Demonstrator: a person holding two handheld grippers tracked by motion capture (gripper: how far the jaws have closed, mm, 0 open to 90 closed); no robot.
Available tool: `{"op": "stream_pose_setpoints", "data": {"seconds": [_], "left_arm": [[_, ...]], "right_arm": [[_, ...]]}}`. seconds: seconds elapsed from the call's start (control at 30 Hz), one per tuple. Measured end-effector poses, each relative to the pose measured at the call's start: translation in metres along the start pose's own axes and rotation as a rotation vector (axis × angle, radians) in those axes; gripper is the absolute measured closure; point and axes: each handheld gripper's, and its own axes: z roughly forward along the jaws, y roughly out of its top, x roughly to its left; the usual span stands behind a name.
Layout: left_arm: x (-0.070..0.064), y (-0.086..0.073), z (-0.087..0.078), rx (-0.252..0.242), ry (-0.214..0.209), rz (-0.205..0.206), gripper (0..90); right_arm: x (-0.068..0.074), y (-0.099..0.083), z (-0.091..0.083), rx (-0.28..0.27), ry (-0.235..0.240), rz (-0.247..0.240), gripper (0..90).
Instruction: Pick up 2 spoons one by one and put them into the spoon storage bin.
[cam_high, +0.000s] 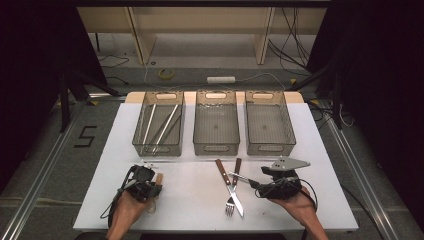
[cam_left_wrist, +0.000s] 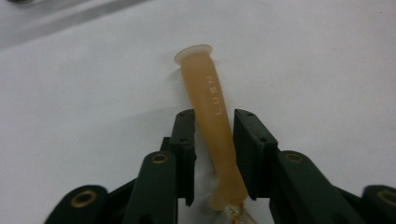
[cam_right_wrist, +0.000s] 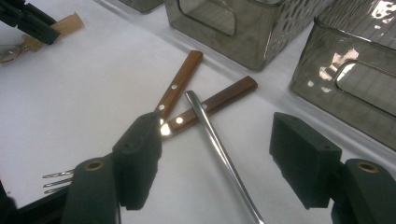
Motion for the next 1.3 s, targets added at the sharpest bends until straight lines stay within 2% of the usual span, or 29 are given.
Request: {"op": "stream_pose_setpoints", "data": {"seconds": [0.33, 0.43, 0.5, 0.57, 0.77, 1.03, 1.13, 1.17, 1.3], "left_arm": [[0.0, 0.001, 0.0, 0.002, -0.009, 0.017, 75.2], [0.0, 0.001, -0.001, -0.001, -0.04, 0.027, 75.4], [-0.003, 0.002, -0.001, -0.007, -0.046, 0.053, 75.5], [-0.003, 0.002, -0.003, -0.012, -0.048, 0.061, 75.8], [-0.003, 0.004, -0.009, -0.057, -0.09, 0.08, 76.1], [-0.002, 0.006, -0.018, -0.103, -0.146, 0.081, 76.6], [-0.001, 0.007, -0.022, -0.118, -0.162, 0.073, 76.6], [-0.001, 0.007, -0.023, -0.137, -0.168, 0.064, 76.6], [0.001, 0.008, -0.025, -0.142, -0.187, 0.061, 76.6]], "right_arm": [[0.0, 0.0, 0.0, 0.001, 0.002, -0.001, 35.2], [0.0, 0.0, -0.001, 0.0, 0.002, -0.002, 35.3], [0.0, 0.0, -0.001, 0.0, 0.003, -0.003, 35.3], [0.0, 0.0, -0.001, 0.0, 0.003, -0.002, 35.3], [-0.001, -0.001, -0.001, -0.001, 0.001, -0.002, 35.3], [-0.001, -0.001, -0.002, 0.0, 0.002, -0.002, 35.4], [-0.001, -0.001, -0.002, 0.0, 0.002, -0.002, 35.4], [-0.001, -0.001, -0.002, 0.0, 0.002, -0.002, 35.4], [-0.001, -0.001, -0.002, 0.001, 0.002, 0.0, 35.4]]}}
